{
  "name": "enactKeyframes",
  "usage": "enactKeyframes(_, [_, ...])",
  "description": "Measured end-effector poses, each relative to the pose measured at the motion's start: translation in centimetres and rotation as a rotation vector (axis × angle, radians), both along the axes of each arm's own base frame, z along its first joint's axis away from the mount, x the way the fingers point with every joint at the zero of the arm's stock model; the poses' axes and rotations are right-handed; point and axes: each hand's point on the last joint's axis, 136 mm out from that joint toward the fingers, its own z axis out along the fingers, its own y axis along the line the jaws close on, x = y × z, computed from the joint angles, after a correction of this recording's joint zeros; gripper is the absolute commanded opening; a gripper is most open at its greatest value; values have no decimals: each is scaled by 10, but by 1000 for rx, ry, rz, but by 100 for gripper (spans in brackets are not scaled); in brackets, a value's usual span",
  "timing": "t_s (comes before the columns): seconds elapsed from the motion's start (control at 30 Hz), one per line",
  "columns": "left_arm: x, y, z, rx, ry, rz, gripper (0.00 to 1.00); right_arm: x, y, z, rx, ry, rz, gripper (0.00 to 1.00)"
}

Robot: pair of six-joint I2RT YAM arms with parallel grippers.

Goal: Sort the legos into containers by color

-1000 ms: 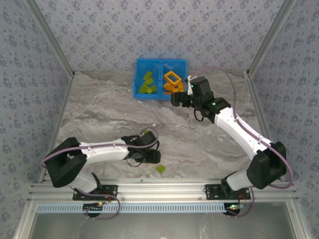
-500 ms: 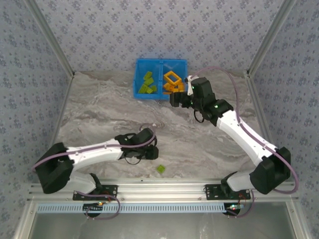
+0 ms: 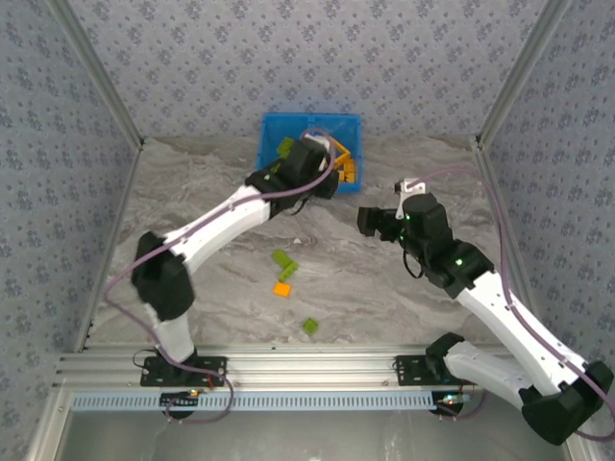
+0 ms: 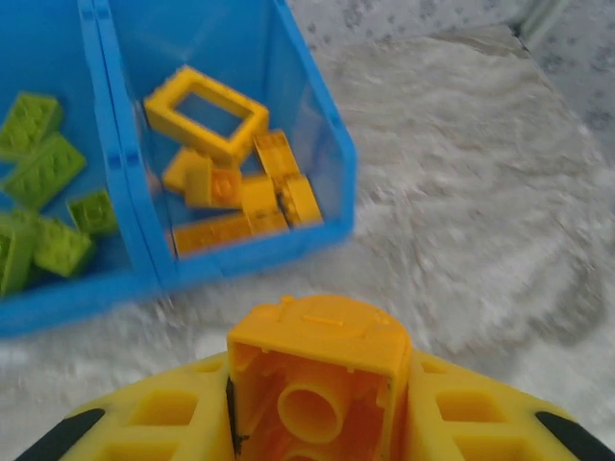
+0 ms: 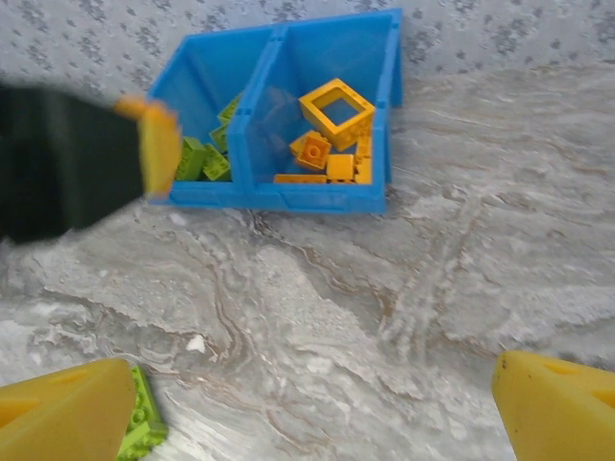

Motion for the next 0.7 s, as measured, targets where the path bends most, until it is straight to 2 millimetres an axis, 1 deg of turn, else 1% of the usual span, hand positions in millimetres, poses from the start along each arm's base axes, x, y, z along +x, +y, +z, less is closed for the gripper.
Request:
enactKeyframes(0.1, [54,-15,-9,35,-38,8,31,-10,-10,-2,7,-3,-22,99])
enactKeyframes(0.17, [86,-27,-18,43,-62,11,31,-15,-15,-4,6,-1,-31,99])
enactKeyframes(0.27, [121,-41,-35,43,-80,21,32,-19,-20,-3,2,-3,-41,99])
enactKeyframes(0.3, [128,-45,-42,40,-81,21,33,-20,-20,-3,3,-5,-43,100])
enactKeyframes(0.33, [135,-48,-49,36,-83,21,33,-20,-21,-3,4,-6,-43,100])
enactKeyframes(0.4, [144,-51,-70,43,-69,19,33,-20,-21,-3,4,-5,-43,99])
enactKeyframes(0.53, [145,-52,-108,67,-9,3,37,-21,-20,-3,8,-2,-41,99])
enactKeyframes(0.6, [144,-54,-120,69,12,-3,44,-21,-19,-3,12,0,-38,100])
enactKeyframes(0.7, [142,-56,-124,57,24,-3,57,-23,-19,-3,22,1,-33,99])
